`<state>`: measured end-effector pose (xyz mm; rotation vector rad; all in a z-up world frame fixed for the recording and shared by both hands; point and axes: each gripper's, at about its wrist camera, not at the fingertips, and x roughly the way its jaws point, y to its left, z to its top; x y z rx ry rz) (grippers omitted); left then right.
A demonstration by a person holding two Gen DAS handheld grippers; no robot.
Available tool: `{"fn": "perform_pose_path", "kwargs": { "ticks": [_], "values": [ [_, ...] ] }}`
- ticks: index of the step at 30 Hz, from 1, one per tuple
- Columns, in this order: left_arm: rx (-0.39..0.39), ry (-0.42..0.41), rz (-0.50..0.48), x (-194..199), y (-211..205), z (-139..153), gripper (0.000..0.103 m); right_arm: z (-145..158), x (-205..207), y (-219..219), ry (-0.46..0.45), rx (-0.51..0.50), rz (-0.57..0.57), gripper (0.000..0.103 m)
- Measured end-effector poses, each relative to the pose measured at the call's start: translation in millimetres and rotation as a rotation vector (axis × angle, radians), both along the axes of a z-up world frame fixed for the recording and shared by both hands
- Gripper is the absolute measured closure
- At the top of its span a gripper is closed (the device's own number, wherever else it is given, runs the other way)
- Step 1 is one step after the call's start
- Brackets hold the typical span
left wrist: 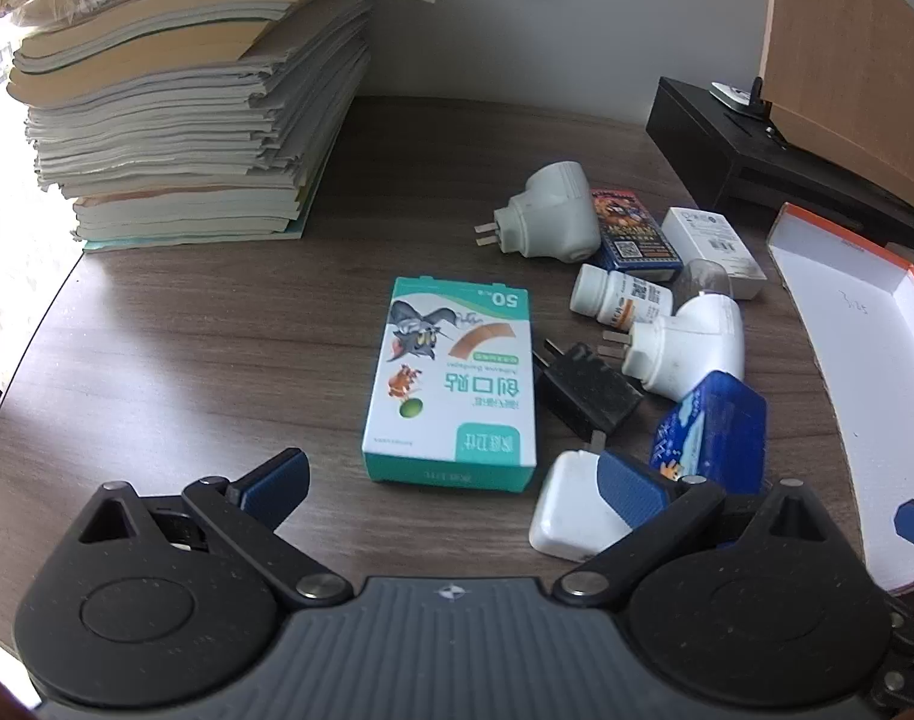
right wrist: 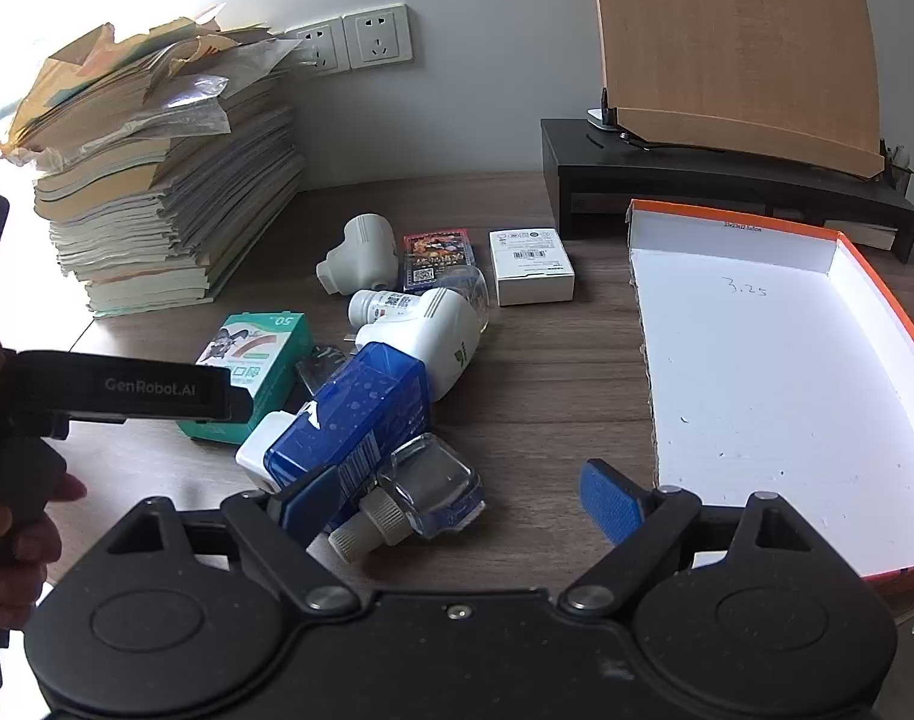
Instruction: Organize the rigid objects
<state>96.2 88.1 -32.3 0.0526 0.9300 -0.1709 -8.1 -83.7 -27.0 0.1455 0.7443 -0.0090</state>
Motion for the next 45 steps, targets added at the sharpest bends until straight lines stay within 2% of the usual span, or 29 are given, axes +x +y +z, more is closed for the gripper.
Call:
{"fn": "perform_pose_path", "kwargs": {
  "ticks": [5, 10, 11, 12, 14, 15, 22, 26, 29, 31, 38, 45],
  "values": [
    [0.021, 0.016, 0.011, 30, 1, -15, 0.0, -4, 5, 0, 0.015, -0.001, -0.015, 0.001],
    [0.052, 0.022, -0.035, 49, -8, -27, 0.001, -11, 9, 3, 0.042, -0.006, -0.013, 0.001],
    [0.051, 0.025, -0.05, 52, -9, -30, 0.006, -12, 10, 4, 0.049, -0.008, -0.01, 0.001],
    [0.05, 0.032, -0.062, 54, -9, -34, 0.017, -14, 11, 5, 0.058, -0.012, -0.006, 0.001],
    [0.059, 0.004, -0.085, 54, -10, -36, 0.024, -17, 13, 8, 0.062, -0.022, -0.01, 0.001],
    [0.063, -0.013, -0.095, 52, -10, -36, 0.031, -19, 15, 8, 0.068, -0.023, -0.01, 0.001],
    [0.002, -0.019, -0.116, 47, 3, -33, 0.032, -36, 33, 13, 0.113, 0.002, -0.033, 0.001],
    [-0.021, -0.016, -0.117, 42, 8, -31, 0.032, -49, 45, 19, 0.135, -0.042, -0.033, 0.004],
    [-0.025, -0.023, -0.115, 38, 12, -29, 0.032, -55, 50, 19, 0.121, -0.072, -0.031, 0.02],
    [-0.03, -0.029, -0.1, 36, 15, -27, 0.032, -55, 51, 19, 0.102, -0.071, -0.016, 0.038],
    [-0.043, -0.061, -0.064, 21, 17, -12, 0.032, -46, 52, 16, 0.074, -0.094, -0.008, 0.039],
    [-0.058, -0.095, -0.056, 2, -5, 10, 0.032, -16, 44, -8, 0.009, -0.119, 0.004, 0.039]
  ]
}}
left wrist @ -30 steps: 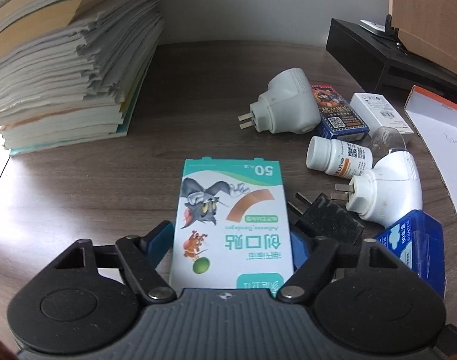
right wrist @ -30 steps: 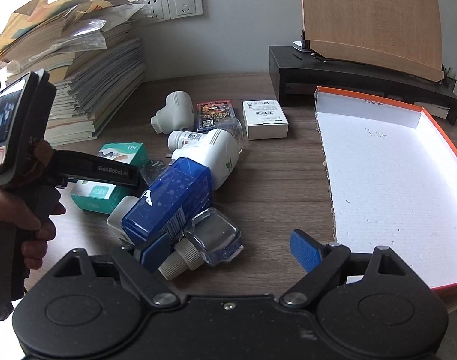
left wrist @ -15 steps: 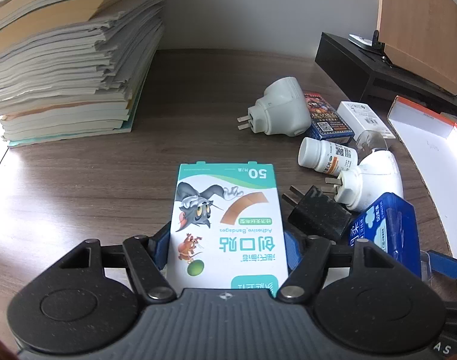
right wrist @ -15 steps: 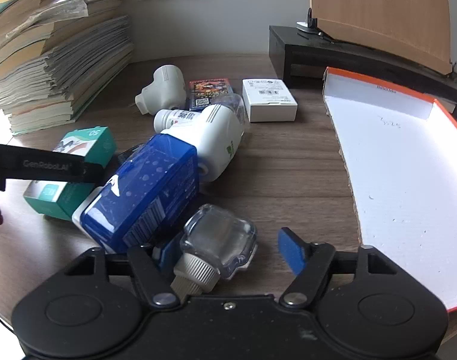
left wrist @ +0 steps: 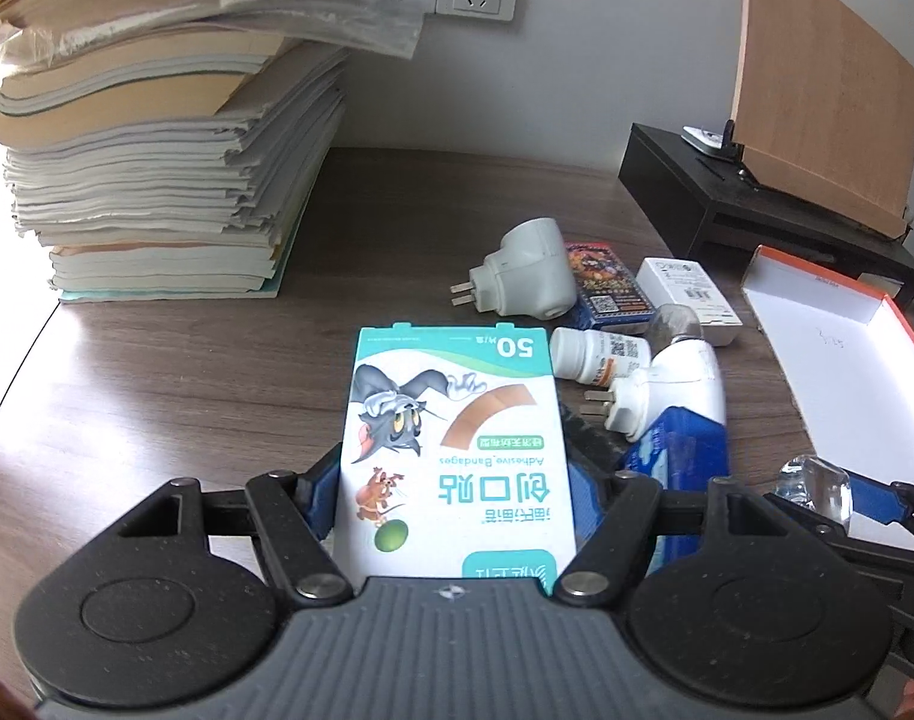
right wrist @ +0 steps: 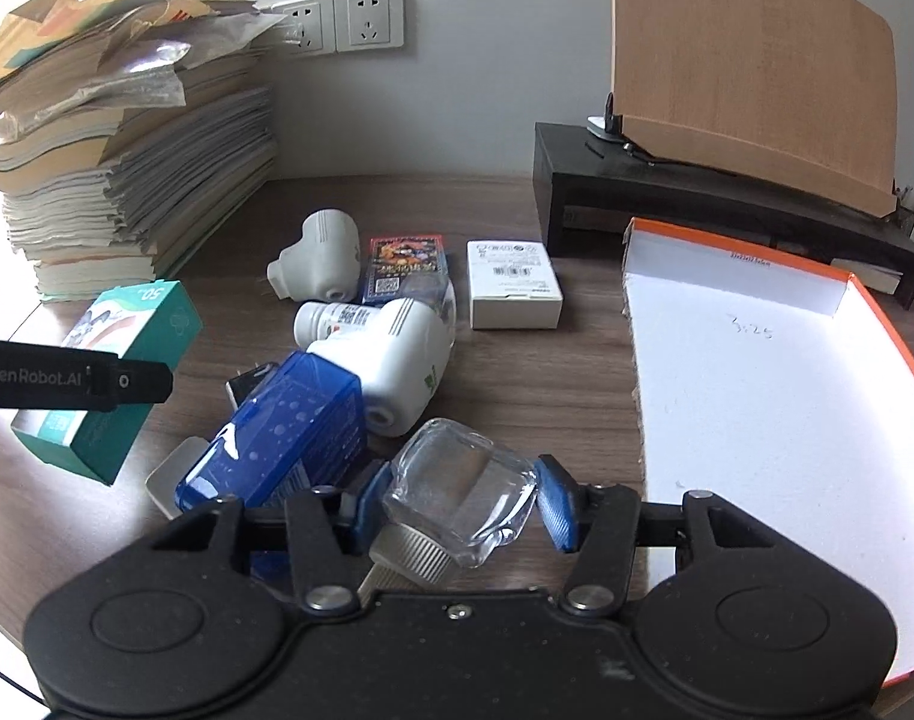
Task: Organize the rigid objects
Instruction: 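Carry the bandage box with left tool while right carries the glass bottle over the white box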
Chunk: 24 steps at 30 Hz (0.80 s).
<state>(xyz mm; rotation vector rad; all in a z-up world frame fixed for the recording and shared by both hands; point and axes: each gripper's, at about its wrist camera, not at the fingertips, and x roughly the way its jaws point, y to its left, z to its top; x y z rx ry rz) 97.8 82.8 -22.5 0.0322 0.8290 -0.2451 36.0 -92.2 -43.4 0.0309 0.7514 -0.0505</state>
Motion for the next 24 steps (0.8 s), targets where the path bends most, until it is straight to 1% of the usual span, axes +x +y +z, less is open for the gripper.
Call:
{"fn": "perform_pose_path", "kwargs": {
  "ticks": [3, 7, 12, 17, 24],
  "values": [
    [-0.008, -0.02, -0.015, -8, -20, 11, 0.032, 16, -4, -21, -0.019, 0.009, -0.014, 0.039],
    [-0.041, -0.032, -0.037, -15, -50, 22, 0.032, 35, -7, -57, -0.033, 0.012, -0.036, 0.039],
    [-0.056, -0.049, -0.101, -22, -99, 31, 0.032, 51, -7, -108, -0.042, 0.014, -0.082, 0.039],
    [-0.066, -0.046, -0.148, -23, -142, 30, 0.032, 58, -3, -155, -0.034, 0.001, -0.121, 0.039],
    [-0.055, -0.041, -0.171, -21, -191, 25, 0.032, 59, 3, -202, -0.03, -0.004, -0.142, 0.039]
  ]
}}
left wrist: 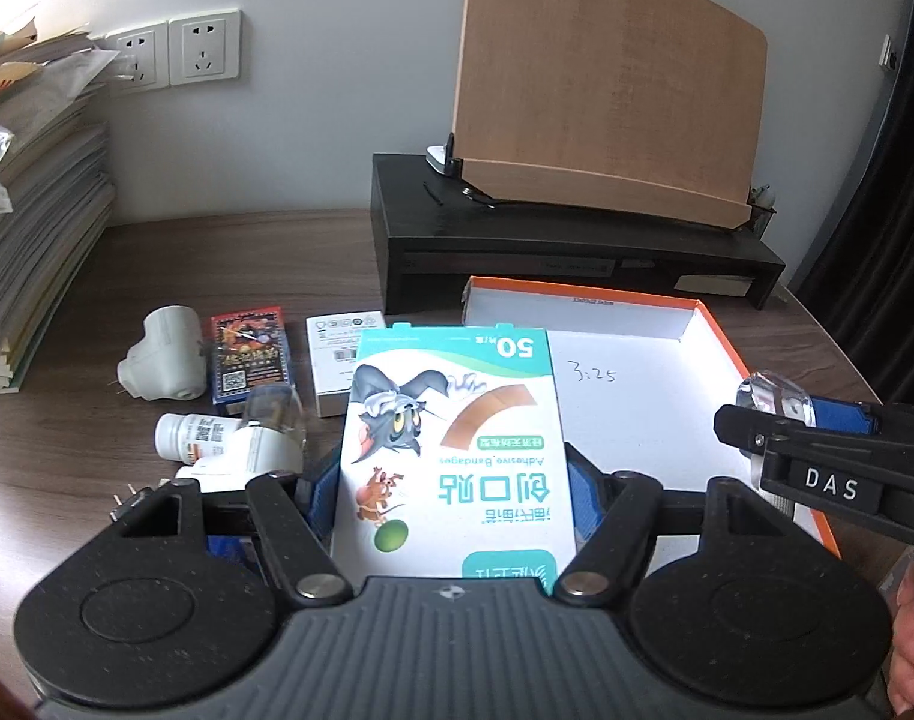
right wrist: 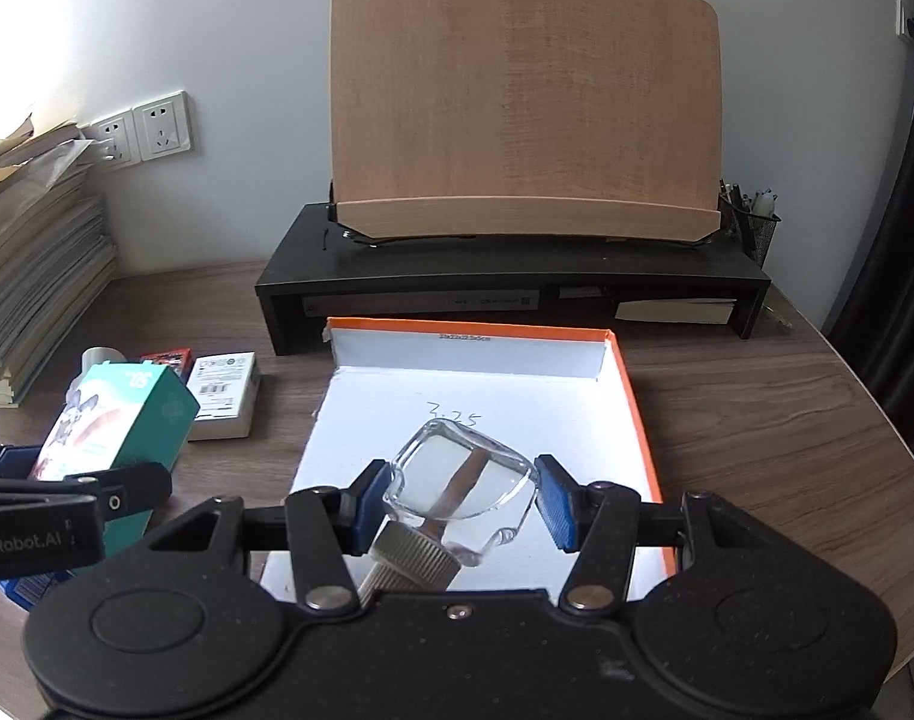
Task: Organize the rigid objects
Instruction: 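Carry the bandage box with left tool while right carries the glass bottle over the white box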
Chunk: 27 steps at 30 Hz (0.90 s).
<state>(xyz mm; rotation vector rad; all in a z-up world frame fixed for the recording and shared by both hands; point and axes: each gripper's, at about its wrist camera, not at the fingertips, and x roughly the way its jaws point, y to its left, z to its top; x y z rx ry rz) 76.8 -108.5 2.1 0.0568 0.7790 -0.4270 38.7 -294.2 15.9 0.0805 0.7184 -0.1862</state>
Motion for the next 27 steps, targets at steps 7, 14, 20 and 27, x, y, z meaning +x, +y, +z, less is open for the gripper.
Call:
{"fn": "perform_pose_path", "kwargs": {
  "ticks": [7, 14, 20, 27],
  "values": [
    [0.012, -0.022, 0.012, 3, -30, -2, 0.032, 1, 14, -28, -0.019, -0.006, 0.026, 0.039],
    [0.036, -0.032, 0.029, 9, -51, -6, 0.032, -7, 31, -43, -0.014, 0.008, 0.056, 0.039],
    [0.057, -0.017, 0.038, 15, -63, -14, 0.032, -15, 45, -52, 0.004, 0.016, 0.078, 0.039],
    [0.074, 0.008, 0.035, 25, -78, -24, 0.031, -25, 63, -61, 0.024, 0.019, 0.084, 0.039]
  ]
}}
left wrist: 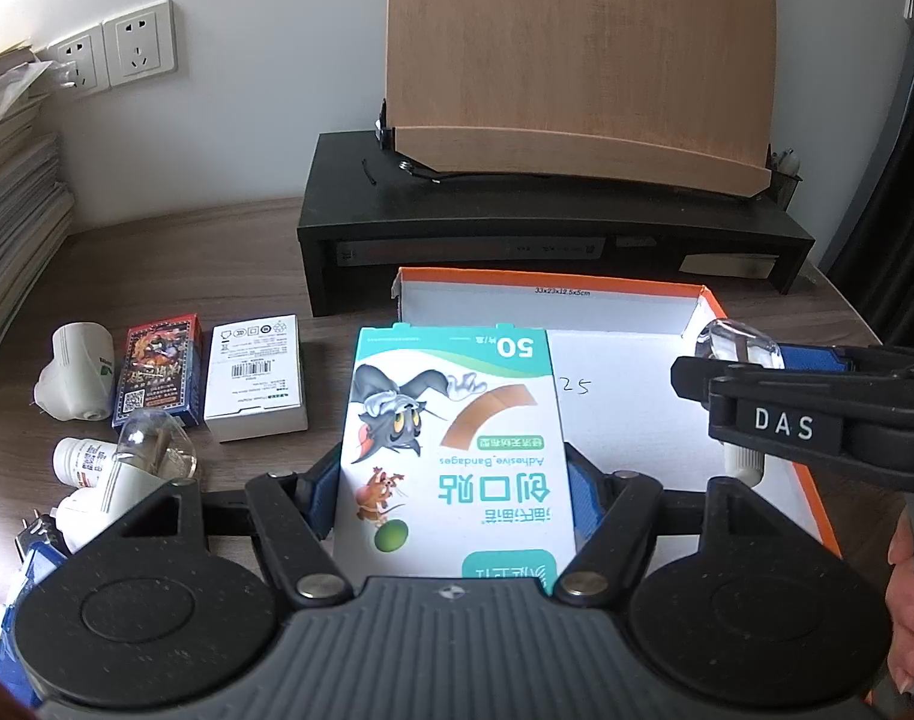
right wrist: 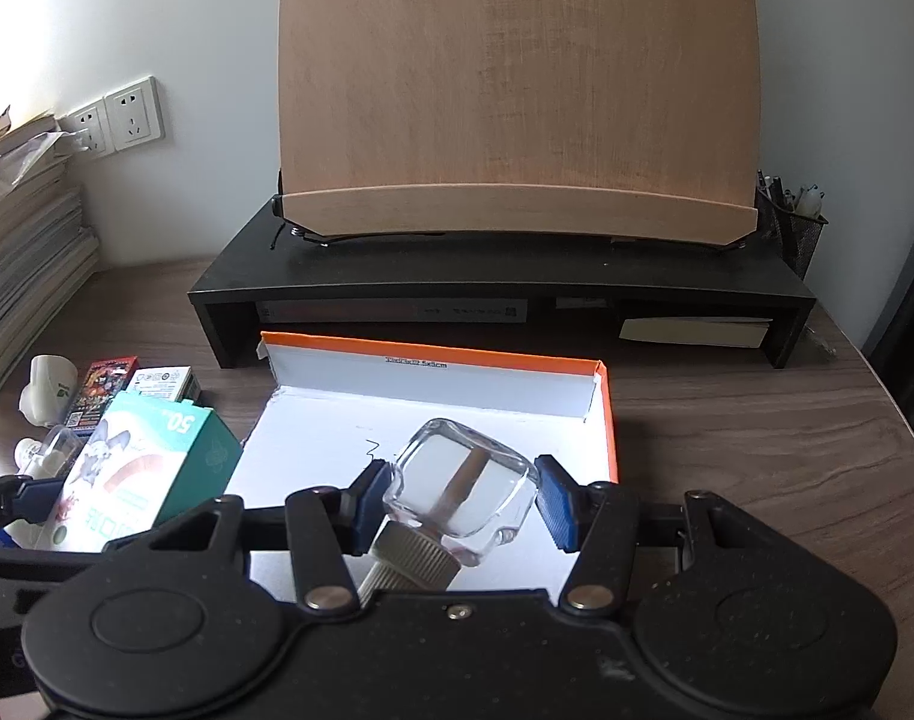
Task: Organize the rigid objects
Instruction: 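Carry the bandage box with left tool while right carries the glass bottle over the white box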
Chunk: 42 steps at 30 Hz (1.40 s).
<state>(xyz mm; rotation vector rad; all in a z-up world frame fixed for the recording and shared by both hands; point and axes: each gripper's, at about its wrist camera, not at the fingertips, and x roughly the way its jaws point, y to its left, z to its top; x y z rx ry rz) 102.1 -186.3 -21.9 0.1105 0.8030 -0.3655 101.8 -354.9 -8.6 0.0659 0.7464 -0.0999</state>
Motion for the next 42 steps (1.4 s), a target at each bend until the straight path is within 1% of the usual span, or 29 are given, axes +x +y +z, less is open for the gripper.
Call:
{"fn": "perform_pose_path", "kwargs": {
  "ticks": [8, 24, 34, 42],
  "values": [
    [-0.001, 0.024, -0.013, 14, -15, -7, 0.031, -9, 18, -7, 0.02, -0.008, 0.001, 0.039],
    [0.002, 0.04, -0.053, 44, -46, -20, 0.031, -23, 50, -33, 0.046, -0.013, -0.044, 0.039],
    [-0.004, 0.049, -0.045, 54, -53, -23, 0.031, -29, 59, -36, 0.059, -0.019, -0.043, 0.039],
    [0.007, 0.046, -0.05, 57, -58, -26, 0.031, -30, 62, -38, 0.061, -0.023, -0.045, 0.039]
  ]
}}
